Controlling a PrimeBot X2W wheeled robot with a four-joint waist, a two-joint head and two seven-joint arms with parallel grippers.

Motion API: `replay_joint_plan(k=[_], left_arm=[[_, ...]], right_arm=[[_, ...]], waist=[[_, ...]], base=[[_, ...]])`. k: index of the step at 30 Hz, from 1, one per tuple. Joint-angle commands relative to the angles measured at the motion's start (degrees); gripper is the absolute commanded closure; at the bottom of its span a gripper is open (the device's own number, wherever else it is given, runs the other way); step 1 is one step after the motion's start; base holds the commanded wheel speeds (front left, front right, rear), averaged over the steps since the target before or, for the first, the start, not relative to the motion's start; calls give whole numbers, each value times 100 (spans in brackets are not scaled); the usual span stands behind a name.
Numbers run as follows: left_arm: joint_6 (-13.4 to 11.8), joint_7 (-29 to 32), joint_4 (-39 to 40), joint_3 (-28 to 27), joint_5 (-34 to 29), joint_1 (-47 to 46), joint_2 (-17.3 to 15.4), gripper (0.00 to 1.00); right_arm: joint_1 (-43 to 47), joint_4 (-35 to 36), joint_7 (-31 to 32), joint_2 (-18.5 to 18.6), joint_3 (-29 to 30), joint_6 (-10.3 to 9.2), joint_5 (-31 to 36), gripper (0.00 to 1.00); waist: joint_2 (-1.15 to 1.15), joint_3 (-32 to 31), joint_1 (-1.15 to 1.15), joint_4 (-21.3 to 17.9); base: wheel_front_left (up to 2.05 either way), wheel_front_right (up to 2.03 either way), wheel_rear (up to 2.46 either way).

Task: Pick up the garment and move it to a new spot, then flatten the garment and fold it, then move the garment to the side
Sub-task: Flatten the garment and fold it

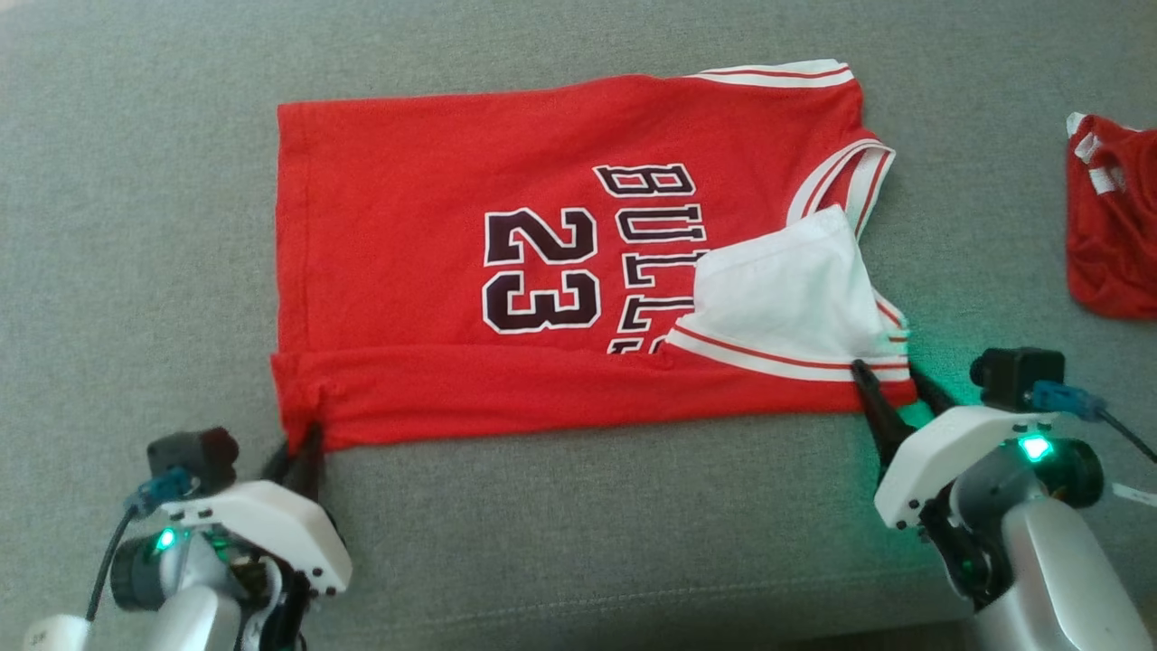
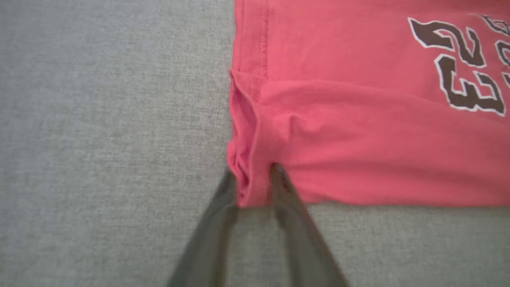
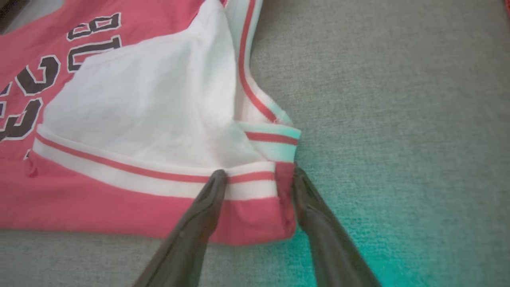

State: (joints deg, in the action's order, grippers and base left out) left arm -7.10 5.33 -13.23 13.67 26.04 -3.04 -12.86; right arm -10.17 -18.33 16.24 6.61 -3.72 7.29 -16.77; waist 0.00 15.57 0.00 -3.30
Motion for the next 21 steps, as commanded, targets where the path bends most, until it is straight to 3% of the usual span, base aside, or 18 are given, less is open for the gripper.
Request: replay_joint_plan(k=[1, 9, 21], left_arm=[[25, 102, -29, -133, 41, -58, -82, 100], [-91, 46, 385, -206, -6, 153, -249, 100], [-535, 631, 1426, -316, 58, 1221, -494, 100]], right_arm=[[-42, 58, 29, 78, -185, 20, -47, 100], [344, 504, -154, 86, -83, 20, -206, 100], [1637, 1505, 400, -98, 228, 20, -223, 100]], waist=[[0, -21, 0, 1], [0, -300, 0, 70], [0, -779, 0, 106]], base=[[0, 0, 0], [0, 0, 0], [0, 0, 0]])
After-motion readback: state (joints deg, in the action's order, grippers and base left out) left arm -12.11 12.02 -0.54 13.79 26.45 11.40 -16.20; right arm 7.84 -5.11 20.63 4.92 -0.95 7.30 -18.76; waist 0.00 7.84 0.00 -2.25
